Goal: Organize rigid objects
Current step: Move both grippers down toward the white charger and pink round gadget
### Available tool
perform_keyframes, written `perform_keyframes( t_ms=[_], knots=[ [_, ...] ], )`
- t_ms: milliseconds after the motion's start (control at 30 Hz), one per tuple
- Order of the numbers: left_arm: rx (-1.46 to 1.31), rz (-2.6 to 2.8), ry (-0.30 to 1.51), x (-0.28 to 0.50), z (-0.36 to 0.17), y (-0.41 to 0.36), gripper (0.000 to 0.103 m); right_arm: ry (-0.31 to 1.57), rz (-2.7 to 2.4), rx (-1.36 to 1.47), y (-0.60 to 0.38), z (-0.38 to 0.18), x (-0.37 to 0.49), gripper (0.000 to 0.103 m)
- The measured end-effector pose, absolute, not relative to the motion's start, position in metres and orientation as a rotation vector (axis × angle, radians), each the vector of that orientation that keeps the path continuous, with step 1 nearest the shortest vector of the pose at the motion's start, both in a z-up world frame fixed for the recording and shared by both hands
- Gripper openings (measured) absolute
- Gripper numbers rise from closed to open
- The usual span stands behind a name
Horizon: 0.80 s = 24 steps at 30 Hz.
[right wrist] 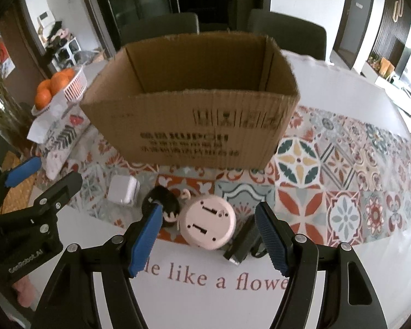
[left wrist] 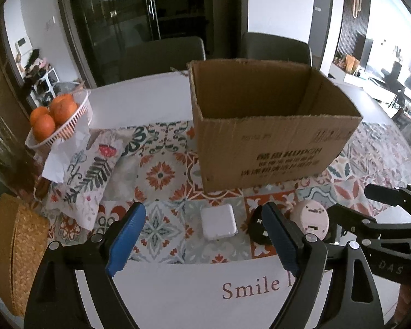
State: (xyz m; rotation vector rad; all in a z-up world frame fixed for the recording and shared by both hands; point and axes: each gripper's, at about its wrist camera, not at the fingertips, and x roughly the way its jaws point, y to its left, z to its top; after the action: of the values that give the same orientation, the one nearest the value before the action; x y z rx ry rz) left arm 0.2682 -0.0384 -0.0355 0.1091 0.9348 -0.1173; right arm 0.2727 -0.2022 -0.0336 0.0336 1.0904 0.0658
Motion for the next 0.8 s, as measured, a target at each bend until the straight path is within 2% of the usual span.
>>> perform_keyframes(
  t_ms=[800],
  knots=[
    [0.133, -0.073, 1.093, 0.292, -0.084, -0.039, 0.087, 1.336, 0.139, -0.001, -0.192, -0.091, 0.292, 0.071]
  ],
)
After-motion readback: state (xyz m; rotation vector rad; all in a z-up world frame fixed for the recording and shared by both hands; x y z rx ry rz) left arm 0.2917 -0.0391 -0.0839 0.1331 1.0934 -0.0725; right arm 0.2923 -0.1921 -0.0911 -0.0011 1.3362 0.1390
